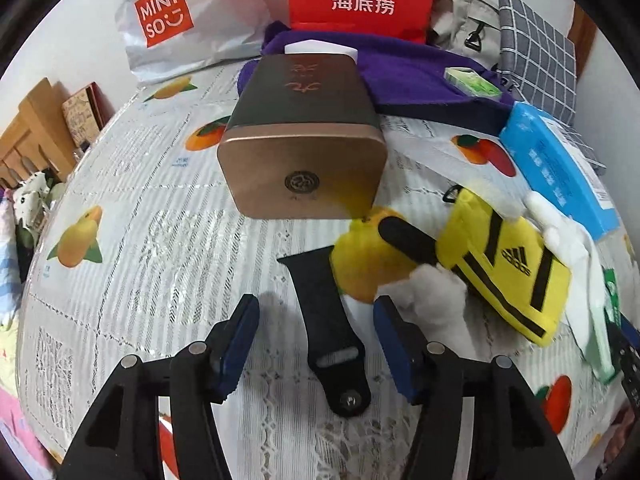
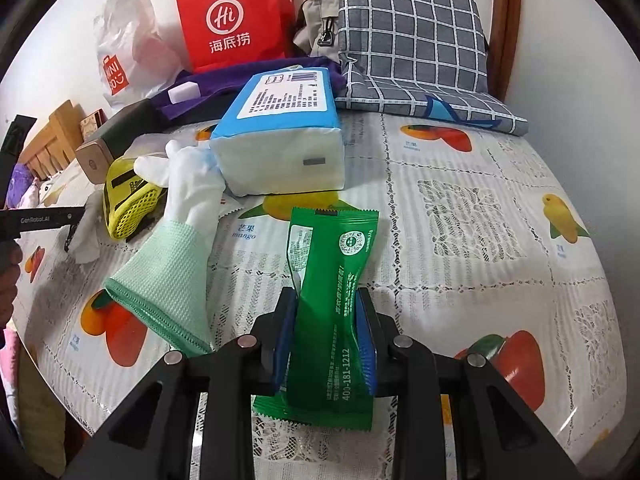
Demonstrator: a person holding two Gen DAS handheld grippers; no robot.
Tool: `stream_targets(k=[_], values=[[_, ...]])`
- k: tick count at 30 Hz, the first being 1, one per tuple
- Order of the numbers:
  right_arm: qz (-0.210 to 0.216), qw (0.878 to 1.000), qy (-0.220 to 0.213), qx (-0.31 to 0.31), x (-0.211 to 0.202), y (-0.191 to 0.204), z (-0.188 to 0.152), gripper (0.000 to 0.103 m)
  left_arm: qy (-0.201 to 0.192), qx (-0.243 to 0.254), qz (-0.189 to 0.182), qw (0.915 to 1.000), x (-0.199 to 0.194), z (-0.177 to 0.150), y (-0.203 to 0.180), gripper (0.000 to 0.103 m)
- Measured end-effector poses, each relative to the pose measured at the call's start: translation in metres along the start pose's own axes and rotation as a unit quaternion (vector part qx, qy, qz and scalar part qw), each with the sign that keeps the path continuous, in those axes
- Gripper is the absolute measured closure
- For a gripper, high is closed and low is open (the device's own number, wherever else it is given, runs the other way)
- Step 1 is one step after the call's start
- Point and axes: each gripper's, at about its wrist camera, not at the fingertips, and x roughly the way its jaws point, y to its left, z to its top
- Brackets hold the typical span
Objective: Organize soft objects
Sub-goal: 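Reach down and grasp the black watch strap with the left gripper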
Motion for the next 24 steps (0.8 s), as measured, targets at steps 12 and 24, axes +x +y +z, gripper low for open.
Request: stream_targets(k=[12,24], values=[[-0.001,1.0,-0.004,0.005,-0.009,0.002,0.008,0.078,0.004,-0.023,-0.04,0.9989,-0.006,0.002,0.011,0.083],[0.009,0.999,-0.033,-0.004,-0.038,0.014,0.031,0.078,-0.017,-0.037,-0.053,0.9978,-0.035,0.0,0.021,0.083]])
